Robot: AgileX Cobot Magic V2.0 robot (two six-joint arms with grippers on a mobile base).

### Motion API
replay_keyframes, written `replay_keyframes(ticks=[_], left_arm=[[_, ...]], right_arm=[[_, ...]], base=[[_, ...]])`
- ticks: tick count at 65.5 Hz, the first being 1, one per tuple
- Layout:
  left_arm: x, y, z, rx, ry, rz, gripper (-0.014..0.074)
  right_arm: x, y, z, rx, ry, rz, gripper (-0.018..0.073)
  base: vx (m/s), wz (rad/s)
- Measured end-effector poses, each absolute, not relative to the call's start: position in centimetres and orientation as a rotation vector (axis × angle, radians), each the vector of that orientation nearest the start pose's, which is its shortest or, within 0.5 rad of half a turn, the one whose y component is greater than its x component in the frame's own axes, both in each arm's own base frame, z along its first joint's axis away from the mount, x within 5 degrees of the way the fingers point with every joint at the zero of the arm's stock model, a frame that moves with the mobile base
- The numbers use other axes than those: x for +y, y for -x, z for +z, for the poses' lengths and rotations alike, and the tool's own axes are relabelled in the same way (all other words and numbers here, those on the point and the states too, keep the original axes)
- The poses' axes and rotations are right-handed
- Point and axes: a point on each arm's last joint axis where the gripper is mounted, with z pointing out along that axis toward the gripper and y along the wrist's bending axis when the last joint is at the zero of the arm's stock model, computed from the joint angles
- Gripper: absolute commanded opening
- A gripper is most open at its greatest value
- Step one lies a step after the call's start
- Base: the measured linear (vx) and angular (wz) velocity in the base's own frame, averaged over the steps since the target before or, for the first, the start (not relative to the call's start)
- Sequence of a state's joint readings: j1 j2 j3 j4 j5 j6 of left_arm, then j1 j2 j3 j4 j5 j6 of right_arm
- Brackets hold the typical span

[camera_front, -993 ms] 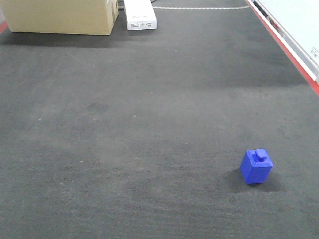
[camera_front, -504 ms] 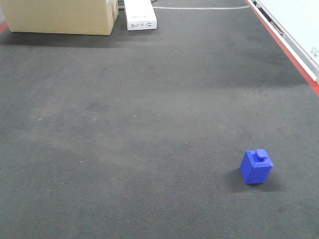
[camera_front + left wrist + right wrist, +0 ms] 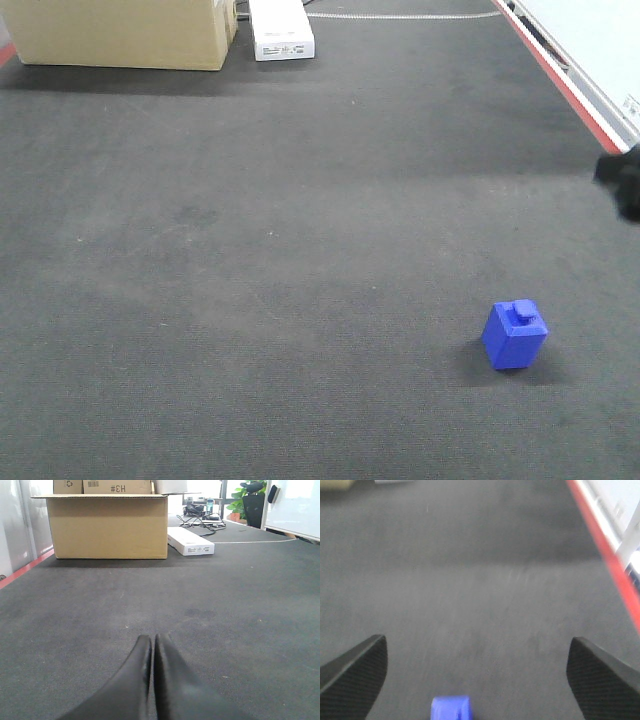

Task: Pour parts from conveyor to right shelf
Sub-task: 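Lower the right gripper over the blue block on the conveyor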

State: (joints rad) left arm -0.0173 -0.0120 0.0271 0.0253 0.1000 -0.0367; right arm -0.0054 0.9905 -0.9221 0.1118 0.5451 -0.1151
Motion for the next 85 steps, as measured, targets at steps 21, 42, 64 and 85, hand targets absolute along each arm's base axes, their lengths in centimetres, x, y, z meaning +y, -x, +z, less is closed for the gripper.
replay_keyframes(ticks=[21, 42, 64, 85], left_arm=[[-0.1, -5.7, 19.6, 1.599, -0.003, -0.020, -0.0006], [-0.1, -5.7, 19.6, 1.599, -0.003, -0.020, -0.0006], [-0.1, -5.7, 19.6, 1.599, -0.003, -0.020, -0.0006], [-0.1, -5.7, 19.6, 1.599, -0.003, -0.020, -0.0006]], right_arm=[[3.7, -25.2, 33.8, 2.447, 0.238, 0.128, 0.0699], [4.0, -30.8, 32.3, 2.841, 0.280, 0.077, 0.0640], [4.4, -33.4, 30.0, 2.919, 0.292, 0.094, 0.0627], [4.2, -33.1, 29.7, 2.933, 0.301, 0.059, 0.0614]], base=[[0.00, 0.00], [0.00, 0.00], [0.00, 0.00], [0.00, 0.00]])
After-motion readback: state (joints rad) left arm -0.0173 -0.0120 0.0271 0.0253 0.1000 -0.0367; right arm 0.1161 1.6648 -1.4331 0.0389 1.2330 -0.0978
